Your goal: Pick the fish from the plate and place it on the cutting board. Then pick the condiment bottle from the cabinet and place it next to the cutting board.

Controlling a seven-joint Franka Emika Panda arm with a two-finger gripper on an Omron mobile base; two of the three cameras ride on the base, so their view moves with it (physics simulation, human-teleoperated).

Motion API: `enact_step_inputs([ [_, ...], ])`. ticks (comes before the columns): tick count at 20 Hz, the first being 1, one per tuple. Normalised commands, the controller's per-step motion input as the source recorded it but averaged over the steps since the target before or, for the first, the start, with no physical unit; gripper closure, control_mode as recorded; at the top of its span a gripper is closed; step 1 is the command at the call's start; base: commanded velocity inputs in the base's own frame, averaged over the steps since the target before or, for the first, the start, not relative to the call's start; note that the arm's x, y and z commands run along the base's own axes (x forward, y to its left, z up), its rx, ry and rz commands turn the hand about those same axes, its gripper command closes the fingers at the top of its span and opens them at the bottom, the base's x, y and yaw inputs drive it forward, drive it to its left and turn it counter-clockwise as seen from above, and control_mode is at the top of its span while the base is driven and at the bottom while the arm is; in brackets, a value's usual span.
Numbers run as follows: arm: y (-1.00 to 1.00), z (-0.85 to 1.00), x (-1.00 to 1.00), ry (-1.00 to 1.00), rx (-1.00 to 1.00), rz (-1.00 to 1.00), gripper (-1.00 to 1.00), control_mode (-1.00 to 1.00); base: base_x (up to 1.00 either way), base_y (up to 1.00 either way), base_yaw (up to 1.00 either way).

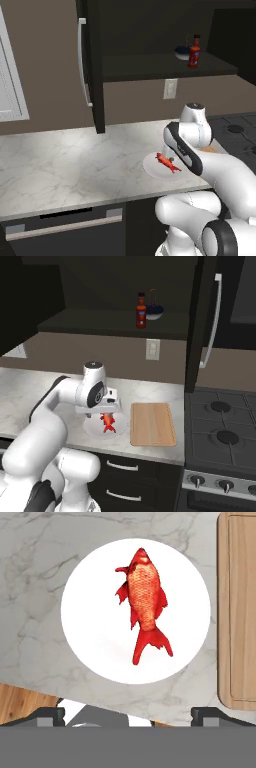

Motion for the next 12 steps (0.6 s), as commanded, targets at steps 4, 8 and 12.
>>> enact_step_inputs([
  [4,-0.03,-0.27,0.1,0.0,0.0,0.05,-1.0,-1.0,0.0,0.0,0.0],
  [8,-0.01,-0.24,0.1,0.0,0.0,0.05,-1.0,-1.0,0.0,0.0,0.0],
  [12,0.0,-0.23,0.11,0.0,0.0,0.05,-1.0,-1.0,0.0,0.0,0.0],
])
